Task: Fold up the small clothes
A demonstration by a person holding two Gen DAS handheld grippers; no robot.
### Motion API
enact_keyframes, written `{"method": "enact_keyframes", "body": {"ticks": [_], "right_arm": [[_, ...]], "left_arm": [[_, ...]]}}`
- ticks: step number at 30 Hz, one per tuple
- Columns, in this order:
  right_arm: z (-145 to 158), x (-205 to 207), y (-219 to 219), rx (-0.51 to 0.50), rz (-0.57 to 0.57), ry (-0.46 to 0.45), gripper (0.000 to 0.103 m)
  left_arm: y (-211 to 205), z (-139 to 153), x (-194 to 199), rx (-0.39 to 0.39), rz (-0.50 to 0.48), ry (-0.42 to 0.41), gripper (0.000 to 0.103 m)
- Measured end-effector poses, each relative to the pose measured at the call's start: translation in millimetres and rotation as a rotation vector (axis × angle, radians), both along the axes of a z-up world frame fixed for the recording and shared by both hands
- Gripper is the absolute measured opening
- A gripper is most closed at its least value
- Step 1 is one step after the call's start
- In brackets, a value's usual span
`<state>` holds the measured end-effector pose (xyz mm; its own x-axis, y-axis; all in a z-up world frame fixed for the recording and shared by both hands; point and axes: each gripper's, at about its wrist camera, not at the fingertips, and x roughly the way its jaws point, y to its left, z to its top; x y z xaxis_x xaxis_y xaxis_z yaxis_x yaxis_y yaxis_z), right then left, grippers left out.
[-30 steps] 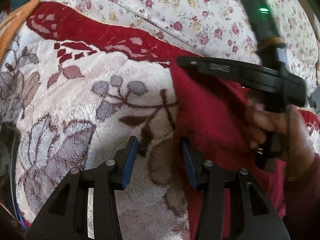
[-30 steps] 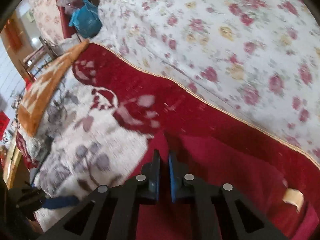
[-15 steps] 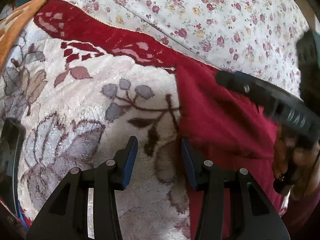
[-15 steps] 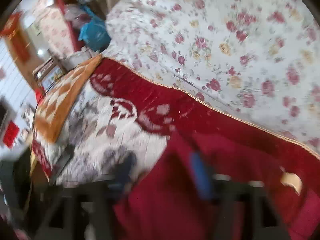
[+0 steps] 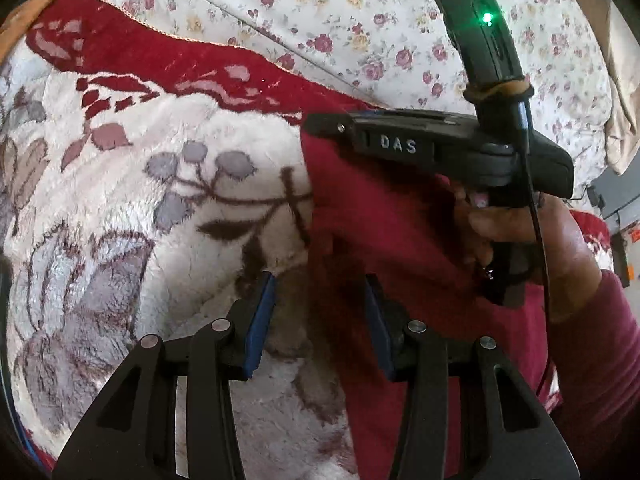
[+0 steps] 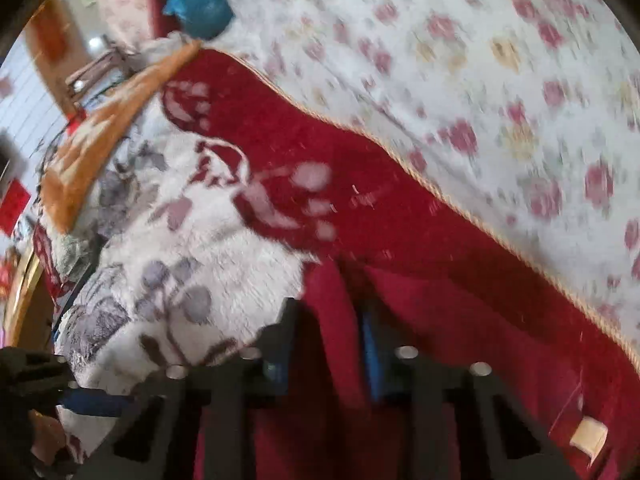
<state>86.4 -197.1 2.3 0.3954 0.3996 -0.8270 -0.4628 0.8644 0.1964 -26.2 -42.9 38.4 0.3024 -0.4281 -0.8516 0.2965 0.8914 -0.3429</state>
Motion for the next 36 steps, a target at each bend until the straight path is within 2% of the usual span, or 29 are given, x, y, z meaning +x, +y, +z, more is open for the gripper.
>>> {"method": "enact_keyframes", "body": {"ticks": [5,8,11,12,13,15,17,18,21,22,23,26,28,30,32,34,35,36], "right_arm": [[1.2,16.4,14.4,0.041,-0.023,-0.012,0.007],[-8.2,21.9,18.5,0.037,-0.050,0.001,0.006],[7.1,11.6,11.4,0.043,-0.082,-0.030,0.006],[15.0,5.2,7.1,0.042,-0.097,-0.016,0.011],[21.0,-0.9,2.6,0.034,-0.109,-0.002,0.028],[37.3,-30.8,-13.9,0.012,-0.147,0.012,0.043],[44.6,-65.2,-30.7,-0.016,-0.183,0.017,0.043],[44.0,-84.7,-41.9,-0.009,-0.211,0.032,0.043],[23.7,-126.2,-74.9,-0.038,-0.335,0.080,0.043],[13.4,-135.2,-83.9,-0.053,-0.372,0.093,0.043],[12.2,-148.2,-94.3,0.005,-0.388,0.040,0.043],[23.3,-162.9,-106.7,0.018,-0.425,0.081,0.043],[40.9,-177.3,-121.4,0.043,-0.452,0.052,0.043],[53.0,-191.5,-144.2,-0.006,-0.521,0.003,0.044],[48.1,-201.2,-176.8,-0.103,-0.637,0.014,0.047],[26.6,-203.7,-205.7,-0.151,-0.697,0.091,0.049],[15.9,-206.7,-219.8,-0.122,-0.712,0.131,0.049],[18.3,-212.5,-226.7,-0.074,-0.720,0.108,0.049]], "left_arm": [[17.2,2.3,7.1,0.037,0.070,-0.043,0.044],[26.0,1.0,10.3,-0.039,0.102,-0.009,0.044],[18.9,9.6,3.5,-0.035,0.085,-0.070,0.044],[17.9,12.4,2.3,-0.056,0.082,-0.085,0.044],[18.1,16.0,0.1,-0.084,0.080,-0.096,0.044],[19.5,21.2,0.4,-0.119,0.083,-0.115,0.044],[15.5,23.1,-0.7,-0.123,0.084,-0.128,0.047],[12.8,21.7,3.5,-0.119,0.081,-0.126,0.054],[-4.4,9.0,5.0,-0.047,0.060,-0.103,0.059],[-12.4,0.6,5.6,0.009,0.050,-0.084,0.059],[-16.9,-6.3,6.7,0.037,0.046,-0.072,0.059],[-22.2,-11.9,1.7,0.082,0.050,-0.099,0.059],[-22.7,-7.8,-2.1,0.087,0.059,-0.122,0.059],[-21.6,-0.4,-6.7,0.056,0.080,-0.153,0.059],[-26.9,8.4,-13.9,0.037,0.078,-0.187,0.059],[-36.2,15.0,-19.9,0.036,0.067,-0.215,0.059],[-40.3,17.5,-22.0,0.035,0.061,-0.223,0.059],[-44.8,18.5,-21.7,0.038,0.061,-0.223,0.059]]}}
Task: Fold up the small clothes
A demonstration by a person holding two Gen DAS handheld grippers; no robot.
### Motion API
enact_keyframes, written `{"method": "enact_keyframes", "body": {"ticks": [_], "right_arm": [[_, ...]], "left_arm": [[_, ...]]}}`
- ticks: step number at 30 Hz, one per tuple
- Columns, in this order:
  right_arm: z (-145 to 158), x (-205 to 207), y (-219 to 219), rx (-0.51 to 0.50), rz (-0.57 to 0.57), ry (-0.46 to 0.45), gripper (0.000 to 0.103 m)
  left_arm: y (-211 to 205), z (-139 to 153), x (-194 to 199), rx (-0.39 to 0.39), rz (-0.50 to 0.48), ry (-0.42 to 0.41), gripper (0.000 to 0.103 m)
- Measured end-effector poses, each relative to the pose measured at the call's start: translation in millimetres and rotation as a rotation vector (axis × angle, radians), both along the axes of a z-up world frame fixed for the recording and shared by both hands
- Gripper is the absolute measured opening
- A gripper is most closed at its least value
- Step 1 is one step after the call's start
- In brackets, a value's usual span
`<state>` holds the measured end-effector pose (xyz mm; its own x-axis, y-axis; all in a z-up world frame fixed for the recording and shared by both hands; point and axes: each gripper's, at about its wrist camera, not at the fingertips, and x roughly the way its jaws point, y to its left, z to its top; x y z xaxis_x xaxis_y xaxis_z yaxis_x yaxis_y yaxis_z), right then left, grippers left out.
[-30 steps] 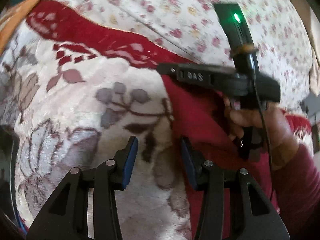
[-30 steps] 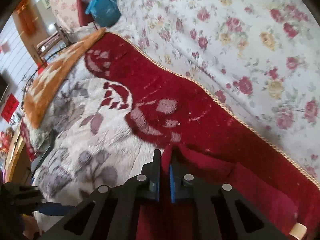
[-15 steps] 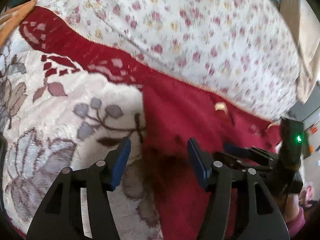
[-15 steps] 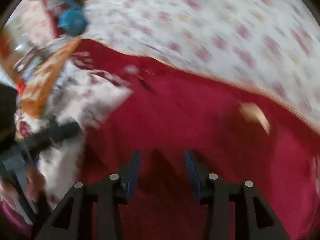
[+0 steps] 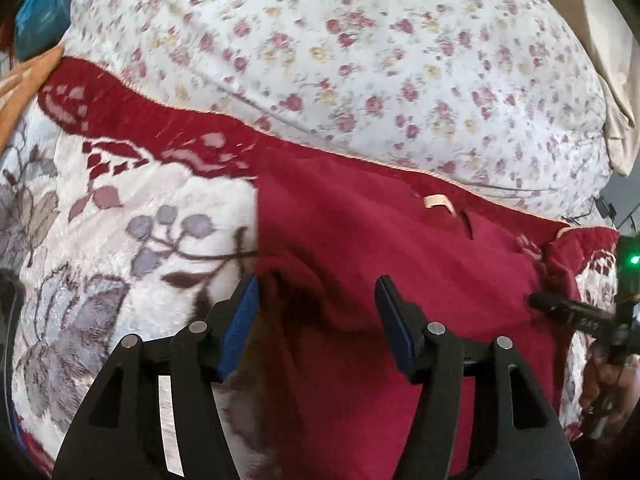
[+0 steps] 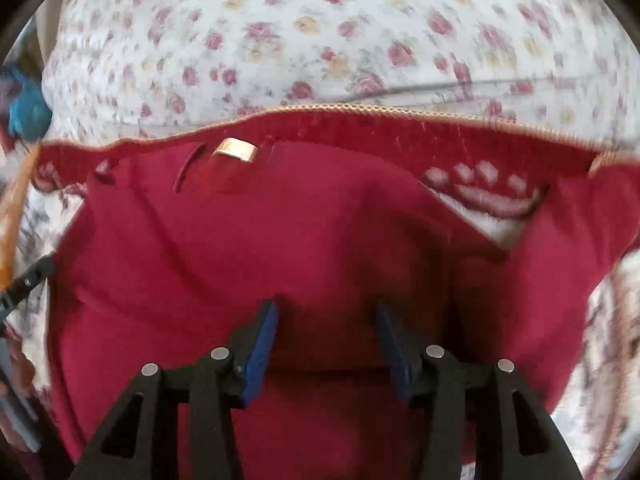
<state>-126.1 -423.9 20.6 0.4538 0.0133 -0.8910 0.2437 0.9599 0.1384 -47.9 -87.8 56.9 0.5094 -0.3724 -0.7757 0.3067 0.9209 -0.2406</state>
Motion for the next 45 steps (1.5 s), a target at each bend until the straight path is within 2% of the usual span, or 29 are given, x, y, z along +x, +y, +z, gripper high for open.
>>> {"method": "enact_keyframes", "body": {"ticks": [4,8,11,15,17,20,22,25,27,32,36,39,41,44,45], "right_arm": [[29.5,-14.9,-11.7,0.077,-0.035,-0.071,0.049],[53.7,-20.2,-19.3,-0.029,-0.030,-0.094,0.049],[68.3,-23.7,-50.9,-0.090,-0.121,-0.162,0.050],[61.3,-19.9,-118.5,-0.076,-0.314,-0.139,0.053],[52.7,-22.2,-141.8,-0.031,-0.368,-0.133,0.053],[37.3,-25.7,-149.0,0.060,-0.397,-0.154,0.053],[38.3,-22.6,-143.3,0.048,-0.383,-0.155,0.053],[47.3,-20.6,-122.0,0.048,-0.338,-0.203,0.054],[48.6,-16.4,-99.0,0.073,-0.265,-0.215,0.057],[43.3,-1.2,-32.0,0.032,-0.031,-0.166,0.060],[35.0,3.3,-11.9,0.011,0.019,-0.139,0.060],[45.9,-0.1,-28.8,-0.026,-0.040,-0.165,0.060],[61.9,-5.5,-57.9,-0.082,-0.135,-0.211,0.060],[72.2,-15.3,-106.5,-0.178,-0.304,-0.213,0.072],[70.4,-19.7,-124.8,-0.169,-0.360,-0.207,0.073]], "left_arm": [[-14.0,11.6,-6.8,0.013,-0.004,-0.016,0.059],[-35.5,26.3,-15.2,0.030,-0.048,-0.060,0.063],[-51.2,17.0,-9.4,0.034,-0.069,-0.028,0.064],[-65.9,-10.5,1.6,0.035,-0.078,0.036,0.064],[-71.1,-23.9,4.1,0.077,-0.082,0.042,0.064],[-73.6,-29.3,5.0,0.097,-0.086,0.015,0.064],[-76.5,-29.4,5.1,0.114,-0.099,0.001,0.064],[-75.5,-31.3,5.6,0.117,-0.096,-0.003,0.064],[-75.2,-31.2,6.0,0.117,-0.095,-0.003,0.064],[-74.6,-30.6,5.5,0.120,-0.094,-0.008,0.064],[-74.5,-31.1,4.8,0.119,-0.093,-0.011,0.064],[-73.9,-31.5,4.0,0.119,-0.090,-0.016,0.064],[-74.2,-31.6,3.6,0.121,-0.085,-0.019,0.064],[-74.9,-32.1,2.9,0.128,-0.085,-0.023,0.064],[-75.1,-32.1,2.6,0.130,-0.085,-0.024,0.064]]}}
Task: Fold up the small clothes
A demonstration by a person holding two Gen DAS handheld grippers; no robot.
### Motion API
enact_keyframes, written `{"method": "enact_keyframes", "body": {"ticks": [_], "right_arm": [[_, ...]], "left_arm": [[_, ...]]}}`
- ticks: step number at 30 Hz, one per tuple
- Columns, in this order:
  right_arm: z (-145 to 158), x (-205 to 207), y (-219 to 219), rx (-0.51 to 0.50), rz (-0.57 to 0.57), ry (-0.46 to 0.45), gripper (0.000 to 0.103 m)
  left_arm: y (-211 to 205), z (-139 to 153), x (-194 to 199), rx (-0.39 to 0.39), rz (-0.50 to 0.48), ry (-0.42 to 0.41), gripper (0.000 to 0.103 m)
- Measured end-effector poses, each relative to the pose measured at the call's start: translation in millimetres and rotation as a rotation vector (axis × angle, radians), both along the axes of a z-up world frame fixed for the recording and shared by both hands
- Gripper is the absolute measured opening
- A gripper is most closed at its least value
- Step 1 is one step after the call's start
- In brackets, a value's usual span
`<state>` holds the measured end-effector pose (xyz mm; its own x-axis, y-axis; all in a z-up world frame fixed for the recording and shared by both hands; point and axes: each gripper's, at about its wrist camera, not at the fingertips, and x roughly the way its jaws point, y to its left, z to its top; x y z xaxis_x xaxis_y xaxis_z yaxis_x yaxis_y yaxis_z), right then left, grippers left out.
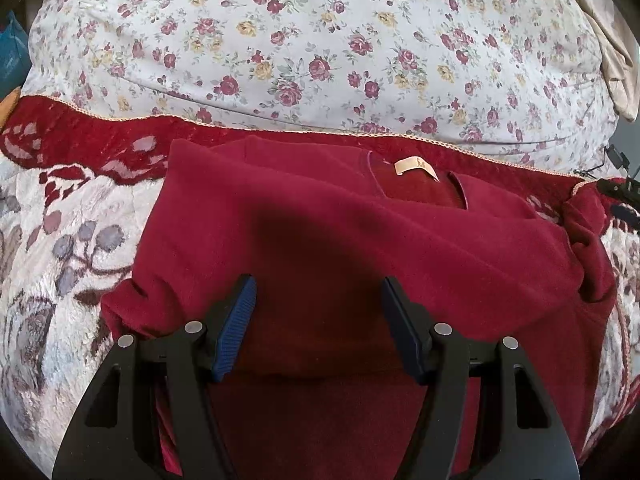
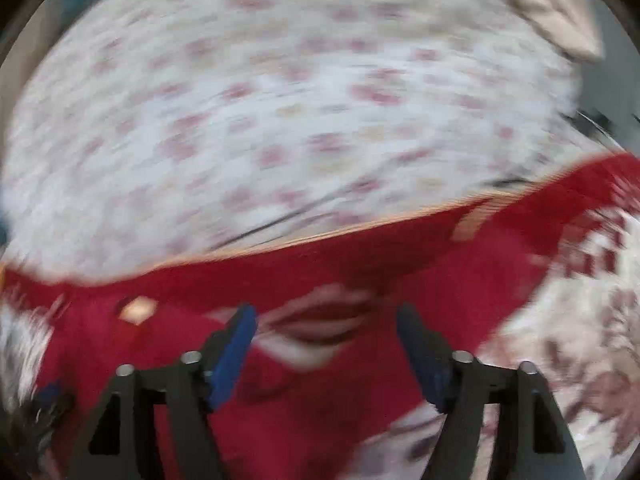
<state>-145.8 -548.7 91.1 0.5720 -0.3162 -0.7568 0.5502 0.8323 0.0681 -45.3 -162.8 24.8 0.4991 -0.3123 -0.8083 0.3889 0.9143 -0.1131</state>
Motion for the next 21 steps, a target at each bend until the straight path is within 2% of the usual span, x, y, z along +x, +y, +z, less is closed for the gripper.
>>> {"method": "enact_keyframes", "body": {"ticks": [2,5,7,11,13,14,15,16,19,21], "right_arm": [[-11.6,-6.8,-35.4,0.113,-0.076,-0.016,0.073],[-31.7,-2.8,-52.4,0.227,-0.100,-0.014,0.073],[-42.8,10.1,-51.6,0.236,-0.094,0.014,0.073],[-71.4,29.7,-47.9,0.172,-0.061,0.108,0.071],[-83.4,30.0,-53.3,0.156,-0.071,0.126,0.041],[-81.9,28.6,-52.5,0.123,-0.072,0.125,0.034],[-80.0,27.9,-52.4,0.134,-0.063,0.119,0.018],[-76.4,26.7,-52.2,0.160,-0.051,0.106,0.011],[-54.8,19.6,-46.4,0.156,-0.023,0.048,0.008],[-28.8,9.7,-41.7,0.201,0.007,-0.067,0.007]], "left_arm": [[-0.9,-0.4,0.0,0.006,0.001,-0.004,0.065],[-2.8,-1.1,-1.0,0.021,-0.003,-0.014,0.065],[-3.7,-1.4,-1.5,0.029,-0.004,-0.019,0.065],[-3.2,-1.6,-1.2,0.028,-0.008,-0.018,0.066],[-2.0,-1.8,-0.6,0.024,-0.011,-0.015,0.066],[-1.9,-1.8,-0.4,0.023,-0.011,-0.014,0.066],[-1.5,-1.5,0.0,0.021,-0.012,-0.012,0.066],[-0.7,-1.0,0.2,0.017,-0.013,-0.010,0.066],[11.3,6.9,1.7,-0.056,0.017,0.002,0.066],[31.8,16.6,6.3,-0.182,0.082,0.026,0.066]]}}
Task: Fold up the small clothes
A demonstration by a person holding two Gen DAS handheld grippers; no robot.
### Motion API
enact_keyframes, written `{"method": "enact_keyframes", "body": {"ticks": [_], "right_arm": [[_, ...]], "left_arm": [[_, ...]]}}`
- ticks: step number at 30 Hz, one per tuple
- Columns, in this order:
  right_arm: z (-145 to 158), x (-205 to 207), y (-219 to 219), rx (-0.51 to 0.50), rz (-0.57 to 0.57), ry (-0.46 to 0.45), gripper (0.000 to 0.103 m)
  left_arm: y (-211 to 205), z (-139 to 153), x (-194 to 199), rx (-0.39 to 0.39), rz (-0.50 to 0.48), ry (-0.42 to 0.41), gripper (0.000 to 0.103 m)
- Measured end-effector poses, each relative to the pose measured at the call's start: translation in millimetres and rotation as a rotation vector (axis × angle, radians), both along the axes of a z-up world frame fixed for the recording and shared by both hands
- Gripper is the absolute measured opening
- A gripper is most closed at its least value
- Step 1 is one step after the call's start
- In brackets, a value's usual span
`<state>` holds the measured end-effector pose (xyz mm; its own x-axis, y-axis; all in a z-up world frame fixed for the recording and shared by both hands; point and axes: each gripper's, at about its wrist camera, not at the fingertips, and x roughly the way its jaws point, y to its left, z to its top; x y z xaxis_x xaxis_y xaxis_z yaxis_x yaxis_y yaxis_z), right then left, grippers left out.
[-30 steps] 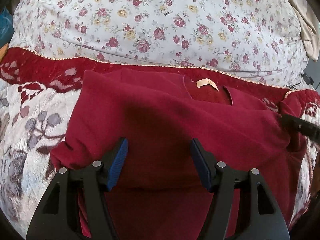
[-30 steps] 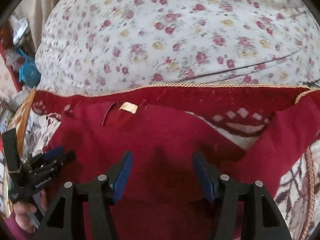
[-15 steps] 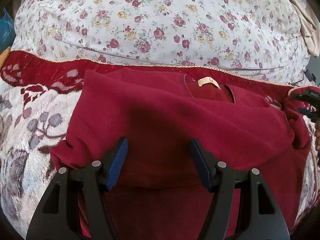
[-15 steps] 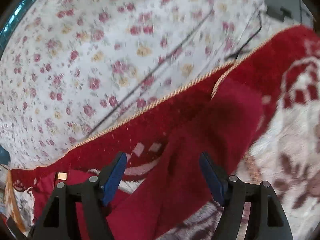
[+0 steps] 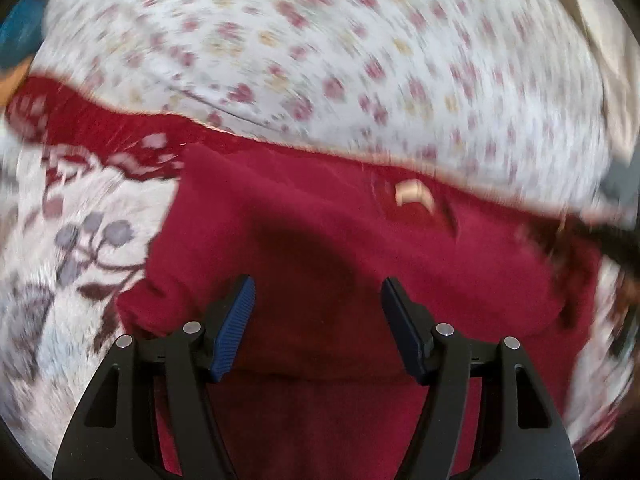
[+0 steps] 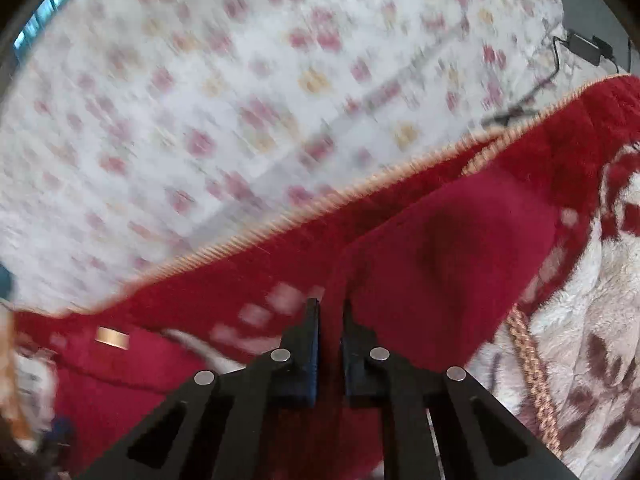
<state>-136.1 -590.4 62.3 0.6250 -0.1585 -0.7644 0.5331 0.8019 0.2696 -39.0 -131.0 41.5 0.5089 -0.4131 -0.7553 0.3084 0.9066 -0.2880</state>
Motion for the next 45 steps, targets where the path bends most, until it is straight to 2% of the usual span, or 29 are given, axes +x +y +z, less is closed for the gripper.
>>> {"method": "enact_keyframes", "body": {"ticks": [1,2,5,7,8,10,12,14,16,17,19,21,24,26,30,31,32,33,34,35,38,41,42,45], "right_arm": [[12.3,-3.3,4.3,0.004,0.010,-0.046,0.007],[28.7,-8.0,11.4,0.006,0.031,-0.108,0.007],[64.6,-13.6,38.8,0.068,0.152,-0.289,0.007],[75.6,-9.2,69.6,0.085,0.262,-0.344,0.007],[77.8,-4.8,94.6,0.092,0.353,-0.351,0.007],[71.7,3.0,136.0,0.096,0.497,-0.326,0.007],[53.3,12.9,180.6,0.138,0.685,-0.242,0.007],[23.1,24.3,223.6,0.125,0.848,-0.074,0.007],[3.3,28.7,243.4,0.085,0.898,0.036,0.008],[-3.3,31.4,246.3,0.065,0.900,0.063,0.011],[-3.5,33.0,236.4,0.061,0.863,0.068,0.039],[8.4,30.8,218.4,0.098,0.815,0.020,0.041],[28.0,22.1,190.2,0.058,0.711,-0.016,0.042],[32.7,15.1,168.5,0.031,0.613,-0.013,0.042],[35.8,-1.2,139.3,0.020,0.499,0.035,0.043],[33.9,-7.3,131.7,0.016,0.481,0.043,0.043],[32.5,-11.7,126.1,0.012,0.451,0.055,0.043],[35.7,-17.1,120.1,0.016,0.435,0.058,0.043],[33.8,-20.5,112.6,0.026,0.421,0.060,0.044],[31.5,-26.6,106.8,0.044,0.405,0.063,0.045],[18.7,-34.4,95.1,0.072,0.359,0.082,0.054],[3.6,-27.9,90.9,0.086,0.327,0.104,0.057],[-0.9,-25.5,89.8,0.103,0.325,0.100,0.058],[-23.6,-6.9,86.9,0.163,0.292,0.122,0.060]], "left_arm": [[12.4,4.3,4.1,-0.081,0.030,0.021,0.066],[22.3,7.3,7.9,-0.130,0.058,0.037,0.066],[34.9,14.3,12.3,-0.131,0.101,0.013,0.066],[37.7,17.2,12.5,-0.129,0.111,0.001,0.066],[39.4,18.3,12.6,-0.139,0.113,0.001,0.066],[41.9,18.9,14.3,-0.157,0.115,0.007,0.066],[45.5,19.0,16.1,-0.163,0.117,0.006,0.066],[46.5,18.1,19.6,-0.173,0.115,0.016,0.066],[46.4,18.0,21.0,-0.186,0.098,0.031,0.066],[45.7,18.6,20.7,-0.194,0.089,0.034,0.066],[39.7,21.4,17.9,-0.203,0.043,0.026,0.066],[30.3,22.2,15.1,-0.191,-0.002,0.026,0.067],[16.8,18.1,11.9,-0.182,-0.044,0.037,0.074],[8.3,14.8,12.9,-0.178,-0.055,0.051,0.074],[-16.4,7.3,18.7,-0.151,-0.096,0.071,0.074],[-21.4,6.0,19.8,-0.155,-0.114,0.080,0.071],[-25.8,4.7,20.4,-0.162,-0.130,0.084,0.053],[-30.6,4.3,20.6,-0.147,-0.146,0.078,0.027],[-32.8,6.0,20.3,-0.121,-0.148,0.061,0.016],[-30.1,10.9,19.5,-0.119,-0.138,0.039,0.011],[-1.1,45.6,16.0,-0.232,-0.089,-0.055,0.011],[24.0,72.2,10.2,-0.230,-0.048,-0.188,0.011],[27.3,70.7,11.2,-0.224,-0.044,-0.184,0.011],[24.3,48.8,16.3,-0.212,-0.047,-0.100,0.011]]}}
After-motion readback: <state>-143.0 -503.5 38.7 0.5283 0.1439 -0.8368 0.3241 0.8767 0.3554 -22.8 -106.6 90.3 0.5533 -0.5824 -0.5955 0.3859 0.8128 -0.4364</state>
